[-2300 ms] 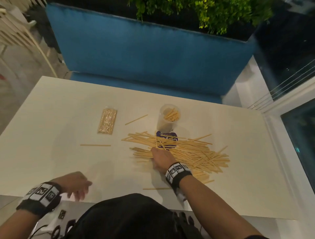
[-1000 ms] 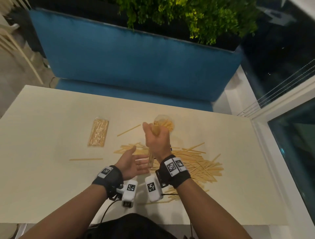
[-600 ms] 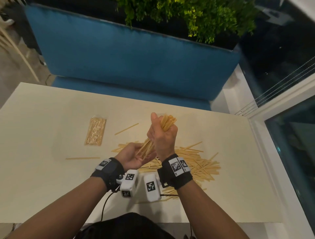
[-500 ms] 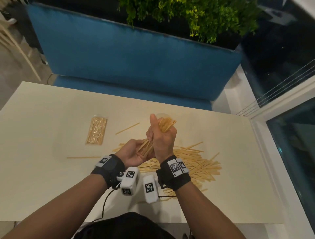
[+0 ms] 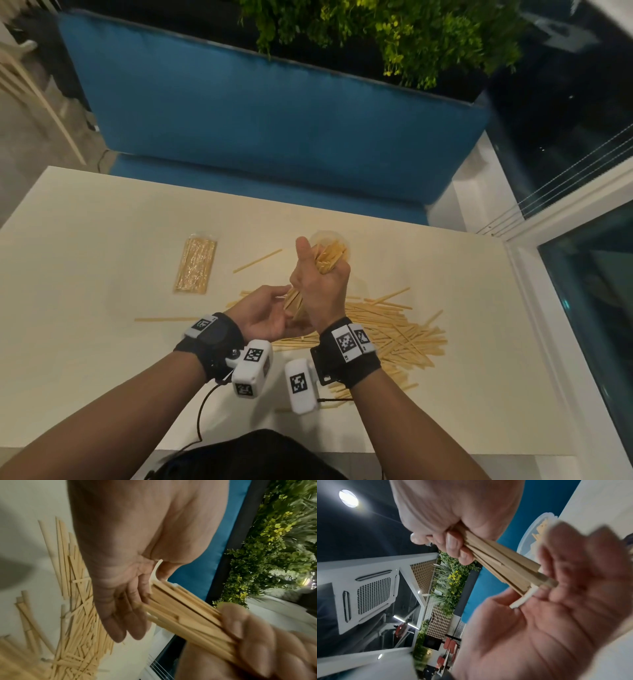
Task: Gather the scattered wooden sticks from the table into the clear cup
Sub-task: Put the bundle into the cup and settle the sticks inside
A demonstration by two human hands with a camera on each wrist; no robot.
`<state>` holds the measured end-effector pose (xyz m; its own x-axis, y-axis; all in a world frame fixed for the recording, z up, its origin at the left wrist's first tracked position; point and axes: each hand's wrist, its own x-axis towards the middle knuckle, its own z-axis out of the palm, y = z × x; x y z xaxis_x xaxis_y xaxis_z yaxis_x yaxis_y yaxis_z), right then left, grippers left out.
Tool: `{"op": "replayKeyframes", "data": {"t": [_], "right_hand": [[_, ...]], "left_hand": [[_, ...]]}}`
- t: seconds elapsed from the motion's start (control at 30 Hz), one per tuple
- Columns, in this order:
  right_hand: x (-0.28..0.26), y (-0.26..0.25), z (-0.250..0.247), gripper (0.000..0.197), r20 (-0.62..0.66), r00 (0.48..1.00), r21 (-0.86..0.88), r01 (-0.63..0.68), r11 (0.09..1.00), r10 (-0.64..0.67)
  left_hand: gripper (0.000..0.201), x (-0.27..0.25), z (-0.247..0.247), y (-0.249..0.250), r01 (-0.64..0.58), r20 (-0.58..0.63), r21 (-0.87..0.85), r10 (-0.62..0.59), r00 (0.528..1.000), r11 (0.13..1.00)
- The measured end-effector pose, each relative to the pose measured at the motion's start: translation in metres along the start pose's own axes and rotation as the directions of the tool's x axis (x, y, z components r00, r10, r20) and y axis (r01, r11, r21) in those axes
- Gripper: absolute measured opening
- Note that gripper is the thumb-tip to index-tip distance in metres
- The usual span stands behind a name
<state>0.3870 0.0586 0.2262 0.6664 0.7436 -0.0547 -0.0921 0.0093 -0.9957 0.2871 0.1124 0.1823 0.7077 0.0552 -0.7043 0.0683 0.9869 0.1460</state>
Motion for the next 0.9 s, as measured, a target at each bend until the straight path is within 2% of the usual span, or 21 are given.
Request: {"op": "replayKeyframes", "data": {"t": [0.03,0.1,0.23,0.33,0.4,0.47,0.57,0.63,0.67,0.73,0.77,0.83,0.9], "right_hand": [[0.002,-0.002,0.000,0.043,0.000,1.000,0.018,0.014,1.000,-0.014],[0.003,-0.001,-0.002,0.044,0.017,0.999,0.032,0.027,0.999,-0.027],[-0.004,0.004,-0.004,0.047,0.054,0.998,-0.039,0.029,0.999,-0.026],[-0.005,0.005,-0.005,0.045,0.092,0.995,-0.036,0.041,0.998,-0.038],[-0.007,0.005,-0.004,0.045,0.102,0.995,-0.058,0.026,0.998,-0.020],[-0.008,0.005,-0.004,0.046,0.097,0.995,-0.064,0.020,0.998,-0.014],[-0.008,0.005,-0.003,0.049,0.116,0.993,-0.077,0.003,0.997,0.006],[-0.009,0.009,-0.003,0.052,0.138,0.990,-0.136,-0.016,0.991,0.035],[-0.010,0.011,-0.002,0.053,0.132,0.990,-0.180,-0.032,0.983,0.056],[-0.013,0.016,0.000,0.051,0.103,0.993,-0.243,-0.033,0.969,0.060],[-0.014,0.018,0.000,0.047,0.091,0.995,-0.261,-0.024,0.965,0.050],[-0.013,0.023,0.001,0.037,0.083,0.995,-0.275,-0.030,0.961,0.055],[-0.010,0.025,0.001,0.034,0.078,0.992,-0.282,-0.069,0.957,0.095]], "left_hand": [[0.044,0.001,-0.004,0.001,0.031,-0.013,-0.011,-0.031,0.999,0.999],[0.051,0.001,-0.007,0.001,0.061,0.040,-0.058,-0.059,0.997,0.996],[0.043,-0.003,0.008,0.005,-0.026,0.160,-0.126,0.046,0.986,0.992],[0.041,-0.007,0.015,0.006,-0.052,0.166,-0.078,0.064,0.984,0.996],[0.046,-0.006,0.017,0.003,-0.057,0.168,-0.071,0.068,0.983,0.996],[0.054,-0.006,0.019,0.001,-0.092,0.130,-0.047,0.097,0.987,0.995],[0.053,-0.007,0.018,0.000,-0.100,0.125,-0.011,0.101,0.987,0.995],[0.061,-0.010,0.021,-0.001,-0.134,0.130,0.043,0.127,0.983,0.990],[0.058,-0.013,0.025,-0.001,-0.162,0.129,0.086,0.150,0.980,0.983],[0.039,-0.017,0.029,-0.001,-0.158,0.154,0.165,0.132,0.979,0.974],[0.041,-0.015,0.025,0.000,-0.130,0.147,0.210,0.100,0.984,0.969],[0.047,-0.006,0.011,0.001,-0.089,0.072,0.297,0.070,0.995,0.951],[0.034,-0.001,0.004,-0.001,-0.117,-0.005,0.310,0.124,0.992,0.944]]}}
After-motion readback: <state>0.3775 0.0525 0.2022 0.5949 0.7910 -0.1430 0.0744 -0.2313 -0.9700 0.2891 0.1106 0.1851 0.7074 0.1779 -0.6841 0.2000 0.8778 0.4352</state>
